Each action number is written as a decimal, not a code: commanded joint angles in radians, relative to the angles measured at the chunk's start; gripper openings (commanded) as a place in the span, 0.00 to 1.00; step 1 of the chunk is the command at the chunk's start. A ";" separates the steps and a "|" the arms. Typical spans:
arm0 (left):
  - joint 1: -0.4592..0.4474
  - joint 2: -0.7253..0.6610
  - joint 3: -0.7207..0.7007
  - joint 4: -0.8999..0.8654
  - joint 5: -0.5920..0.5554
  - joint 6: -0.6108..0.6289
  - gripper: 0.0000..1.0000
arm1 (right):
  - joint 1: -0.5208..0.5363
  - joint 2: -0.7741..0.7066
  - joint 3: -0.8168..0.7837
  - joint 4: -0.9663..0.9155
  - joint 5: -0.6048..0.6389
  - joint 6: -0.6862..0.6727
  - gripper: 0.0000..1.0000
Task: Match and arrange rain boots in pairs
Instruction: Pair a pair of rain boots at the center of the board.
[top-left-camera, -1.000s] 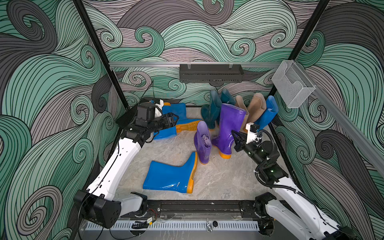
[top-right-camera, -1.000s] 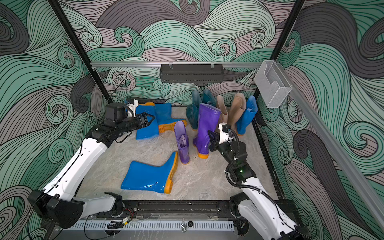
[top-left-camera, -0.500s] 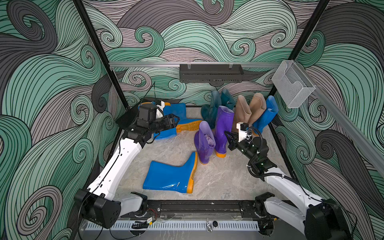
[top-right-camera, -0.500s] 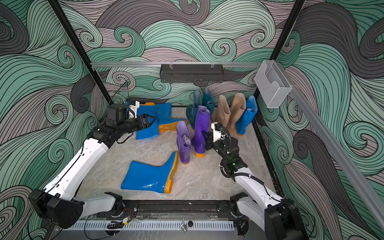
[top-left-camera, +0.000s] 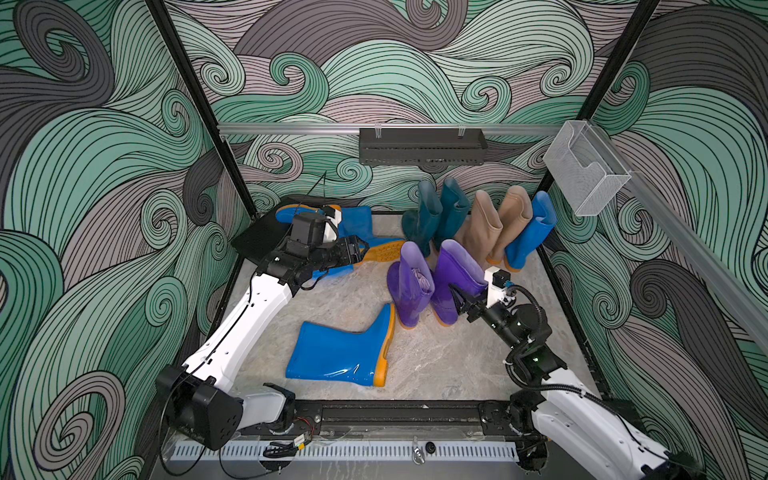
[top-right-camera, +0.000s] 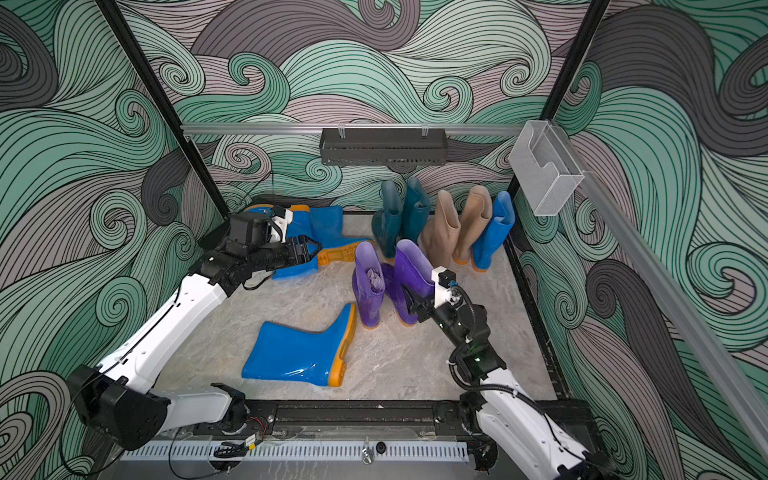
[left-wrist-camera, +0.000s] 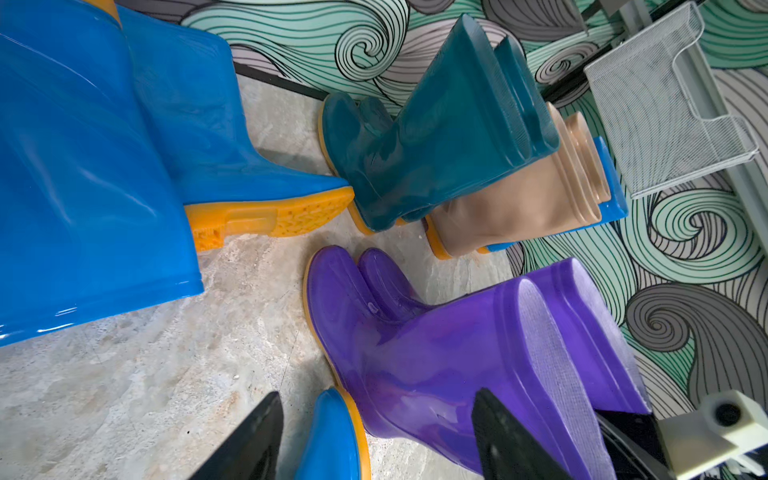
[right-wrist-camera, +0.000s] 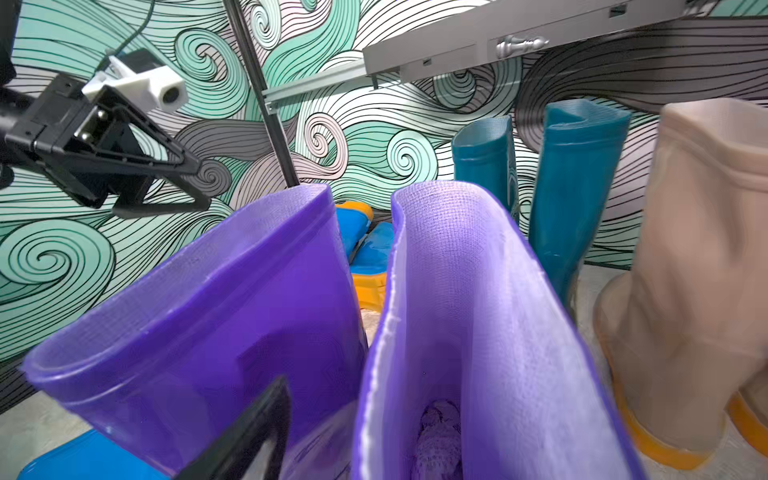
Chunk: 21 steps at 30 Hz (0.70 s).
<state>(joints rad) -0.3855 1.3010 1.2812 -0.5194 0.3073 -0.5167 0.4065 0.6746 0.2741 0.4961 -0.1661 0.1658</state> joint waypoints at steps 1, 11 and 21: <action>-0.060 0.028 0.067 -0.031 0.030 0.054 0.75 | 0.007 -0.028 0.037 -0.155 0.070 0.016 0.88; -0.220 0.085 0.174 -0.043 0.009 0.154 0.90 | 0.100 0.177 0.148 -0.207 0.202 0.078 0.85; -0.274 0.224 0.221 -0.064 0.008 0.161 0.86 | 0.272 0.306 0.207 -0.158 0.502 0.175 0.10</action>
<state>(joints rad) -0.6514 1.5127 1.4731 -0.5549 0.3237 -0.3725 0.6537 0.9745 0.4511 0.3252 0.1932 0.2852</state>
